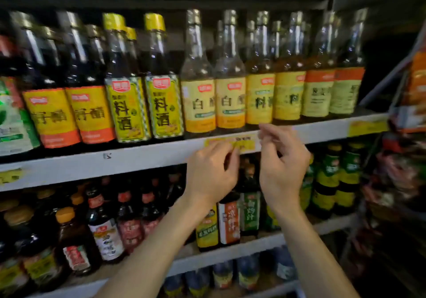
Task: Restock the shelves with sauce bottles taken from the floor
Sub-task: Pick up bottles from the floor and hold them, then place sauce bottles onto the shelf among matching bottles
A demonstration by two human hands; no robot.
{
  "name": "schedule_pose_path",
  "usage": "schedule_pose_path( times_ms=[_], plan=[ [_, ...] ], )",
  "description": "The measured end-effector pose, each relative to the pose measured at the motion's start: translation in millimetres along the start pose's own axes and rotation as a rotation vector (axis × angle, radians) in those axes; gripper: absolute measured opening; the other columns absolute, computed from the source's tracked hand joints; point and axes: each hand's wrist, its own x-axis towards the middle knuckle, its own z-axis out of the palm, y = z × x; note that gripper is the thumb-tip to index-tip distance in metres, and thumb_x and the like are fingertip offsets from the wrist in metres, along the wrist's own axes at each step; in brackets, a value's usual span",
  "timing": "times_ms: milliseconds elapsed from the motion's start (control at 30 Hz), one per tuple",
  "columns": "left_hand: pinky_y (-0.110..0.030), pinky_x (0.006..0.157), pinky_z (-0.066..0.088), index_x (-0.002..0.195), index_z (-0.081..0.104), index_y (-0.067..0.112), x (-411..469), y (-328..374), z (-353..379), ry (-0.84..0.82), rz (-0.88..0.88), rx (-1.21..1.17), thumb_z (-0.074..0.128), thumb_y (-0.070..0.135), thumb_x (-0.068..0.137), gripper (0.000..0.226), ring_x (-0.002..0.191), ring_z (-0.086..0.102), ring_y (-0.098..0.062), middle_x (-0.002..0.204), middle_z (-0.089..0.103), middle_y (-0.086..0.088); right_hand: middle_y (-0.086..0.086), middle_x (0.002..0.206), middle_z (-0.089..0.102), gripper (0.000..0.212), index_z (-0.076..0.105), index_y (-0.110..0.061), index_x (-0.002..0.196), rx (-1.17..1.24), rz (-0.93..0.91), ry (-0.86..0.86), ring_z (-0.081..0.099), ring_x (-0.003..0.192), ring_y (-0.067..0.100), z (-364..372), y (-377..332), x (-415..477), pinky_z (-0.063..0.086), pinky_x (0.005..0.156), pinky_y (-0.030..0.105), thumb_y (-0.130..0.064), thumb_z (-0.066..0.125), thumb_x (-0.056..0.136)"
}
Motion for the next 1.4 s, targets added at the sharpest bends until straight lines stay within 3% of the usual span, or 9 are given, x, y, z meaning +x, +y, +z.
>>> schedule_pose_path(
  times_ms=[167,333,433,567,667,767,1000,1167,1400],
  plan=[
    [-0.039,0.051,0.040,0.067,0.058,0.009,-57,98,139,-0.363,-0.055,-0.323,0.056,0.023,0.089,0.026,0.056,0.056,-0.029,0.059,0.058,-0.009,0.003,0.095,0.071,0.020,0.070,-0.017,0.099,-0.278,0.577,0.035,0.066,0.088,0.018,-161,77,-97,0.052,0.078,0.027,-0.014,0.054,0.088],
    [-0.030,0.067,0.043,0.118,0.057,0.018,-226,200,264,-1.090,-0.070,-0.438,0.058,0.021,0.091,0.027,0.086,0.063,-0.024,0.098,0.069,-0.009,0.000,0.073,0.071,0.023,0.072,-0.014,0.099,-0.459,1.194,0.218,0.065,0.063,0.006,-355,112,-277,0.051,0.057,0.025,0.002,0.059,0.089],
    [-0.037,0.087,0.048,0.130,0.050,0.018,-362,258,317,-1.501,0.064,-0.412,0.056,0.026,0.093,0.038,0.111,0.059,-0.032,0.120,0.064,-0.008,0.009,0.077,0.069,0.023,0.070,-0.013,0.096,-0.592,1.499,0.339,0.065,0.069,0.024,-439,115,-417,0.053,0.061,0.040,0.004,0.059,0.086],
    [-0.038,0.090,0.047,0.126,0.054,0.013,-534,319,400,-1.712,0.256,-0.416,0.056,0.022,0.091,0.037,0.114,0.056,-0.032,0.124,0.060,-0.017,0.008,0.071,0.065,0.032,0.066,0.002,0.114,-0.694,1.812,0.492,0.056,0.052,0.011,-514,147,-592,0.044,0.049,0.023,0.007,0.059,0.083],
    [-0.037,0.094,0.048,0.124,0.056,0.014,-675,342,456,-1.840,0.231,-0.450,0.055,0.021,0.091,0.033,0.116,0.057,-0.031,0.128,0.060,-0.014,0.018,0.099,0.070,0.039,0.060,-0.005,0.126,-0.783,1.966,0.486,0.063,0.078,0.026,-557,199,-713,0.047,0.065,0.031,-0.007,0.061,0.087],
    [-0.041,0.091,0.050,0.113,0.061,0.012,-820,329,482,-1.922,0.158,-0.480,0.055,0.016,0.090,0.024,0.112,0.060,-0.031,0.121,0.064,-0.013,0.025,0.126,0.061,0.049,0.050,-0.010,0.140,-0.874,2.078,0.297,0.059,0.114,0.040,-584,258,-831,0.049,0.095,0.044,-0.014,0.058,0.091],
    [-0.035,0.088,0.048,0.126,0.054,0.014,-1037,233,482,-2.238,0.040,-0.270,0.057,0.016,0.091,0.034,0.112,0.058,-0.030,0.125,0.060,-0.010,0.023,0.156,0.022,0.076,0.019,-0.031,0.153,-1.033,2.096,-0.288,0.038,0.133,0.048,-578,363,-1015,0.039,0.105,0.052,-0.041,0.065,0.093],
    [-0.041,0.093,0.049,0.134,0.048,0.018,-1081,212,508,-2.251,0.060,-0.186,0.056,0.019,0.092,0.043,0.114,0.055,-0.031,0.133,0.055,-0.011,0.021,0.125,0.053,0.042,0.045,-0.021,0.135,-1.272,1.826,-0.404,0.060,0.099,0.039,-594,389,-1055,0.042,0.070,0.040,-0.014,0.057,0.095],
    [-0.027,0.104,0.037,0.153,0.023,0.024,-1065,256,538,-2.282,-0.060,-0.500,0.080,0.026,0.078,0.094,0.137,0.036,-0.020,0.155,0.032,0.001,0.023,0.089,0.069,0.026,0.061,-0.009,0.100,-1.009,1.820,-0.379,0.067,0.076,0.038,-662,394,-976,0.044,0.062,0.033,-0.034,0.055,0.096]
  ],
)
